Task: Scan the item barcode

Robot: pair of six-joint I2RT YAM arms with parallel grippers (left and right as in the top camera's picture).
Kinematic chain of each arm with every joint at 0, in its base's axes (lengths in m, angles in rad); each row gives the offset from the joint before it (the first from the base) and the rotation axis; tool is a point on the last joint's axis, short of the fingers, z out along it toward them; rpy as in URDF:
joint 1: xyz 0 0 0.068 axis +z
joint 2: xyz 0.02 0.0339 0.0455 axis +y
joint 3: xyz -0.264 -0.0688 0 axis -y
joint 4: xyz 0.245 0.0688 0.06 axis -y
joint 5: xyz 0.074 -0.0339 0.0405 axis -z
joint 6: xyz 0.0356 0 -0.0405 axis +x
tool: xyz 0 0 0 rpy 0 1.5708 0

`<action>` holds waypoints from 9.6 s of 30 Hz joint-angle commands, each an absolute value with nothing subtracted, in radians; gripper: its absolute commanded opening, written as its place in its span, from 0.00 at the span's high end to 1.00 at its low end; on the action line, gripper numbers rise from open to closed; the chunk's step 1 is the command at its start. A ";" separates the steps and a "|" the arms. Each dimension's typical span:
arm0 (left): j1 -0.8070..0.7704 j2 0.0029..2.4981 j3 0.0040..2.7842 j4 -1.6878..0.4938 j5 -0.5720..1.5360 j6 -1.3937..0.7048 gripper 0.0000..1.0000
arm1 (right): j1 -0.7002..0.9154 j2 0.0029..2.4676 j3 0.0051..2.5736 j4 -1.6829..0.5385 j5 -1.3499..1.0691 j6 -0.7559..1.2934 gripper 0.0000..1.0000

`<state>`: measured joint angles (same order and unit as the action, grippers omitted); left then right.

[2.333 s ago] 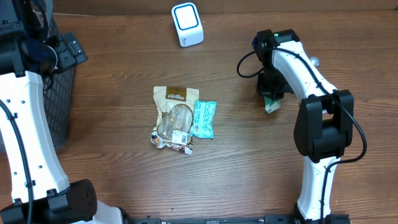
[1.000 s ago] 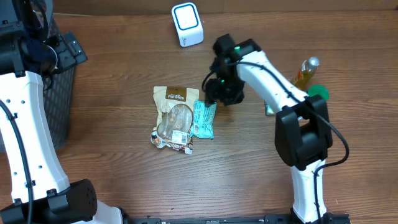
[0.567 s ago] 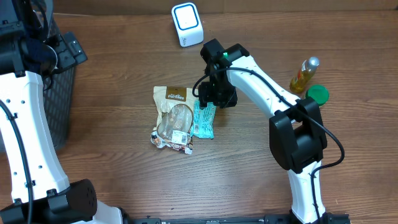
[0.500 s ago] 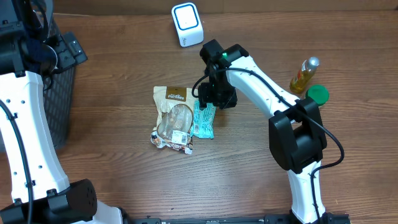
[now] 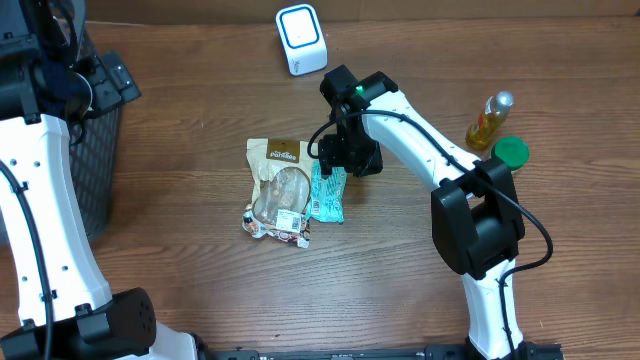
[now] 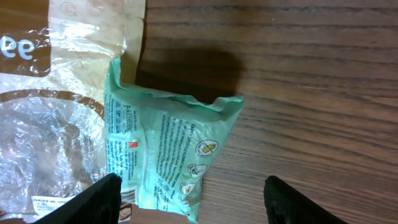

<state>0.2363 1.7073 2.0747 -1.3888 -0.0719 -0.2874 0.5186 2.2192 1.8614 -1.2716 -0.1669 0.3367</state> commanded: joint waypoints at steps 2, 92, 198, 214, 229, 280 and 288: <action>0.236 1.713 2.082 -1.387 -0.070 -0.284 0.00 | 0.522 2.223 1.858 -1.269 -0.147 0.333 0.29; 0.236 1.713 2.082 -1.387 -0.070 -0.284 0.00 | 0.505 1.976 1.570 -1.087 -0.073 0.563 0.54; 0.236 1.713 2.082 -1.387 -0.070 -0.284 0.00 | 0.610 2.110 1.635 -1.214 -0.047 0.595 0.51; 0.236 1.713 2.082 -1.387 -0.070 -0.284 0.00 | 0.618 2.110 1.539 -1.092 -0.028 0.598 0.63; 0.236 1.713 2.082 -1.387 -0.070 -0.284 0.00 | 0.618 2.110 1.470 -1.002 -0.080 0.597 0.39; 0.236 1.713 2.082 -1.387 -0.070 -0.284 0.00 | 0.465 2.108 1.524 -1.122 -0.012 0.531 0.00; 0.236 1.713 2.082 -1.387 -0.070 -0.284 0.00 | 0.465 2.107 1.587 -1.118 -0.054 0.529 0.00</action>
<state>0.2363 1.7077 2.0747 -1.3884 -0.0719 -0.2871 0.4606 2.1105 1.5444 -1.1107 -0.0456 0.5190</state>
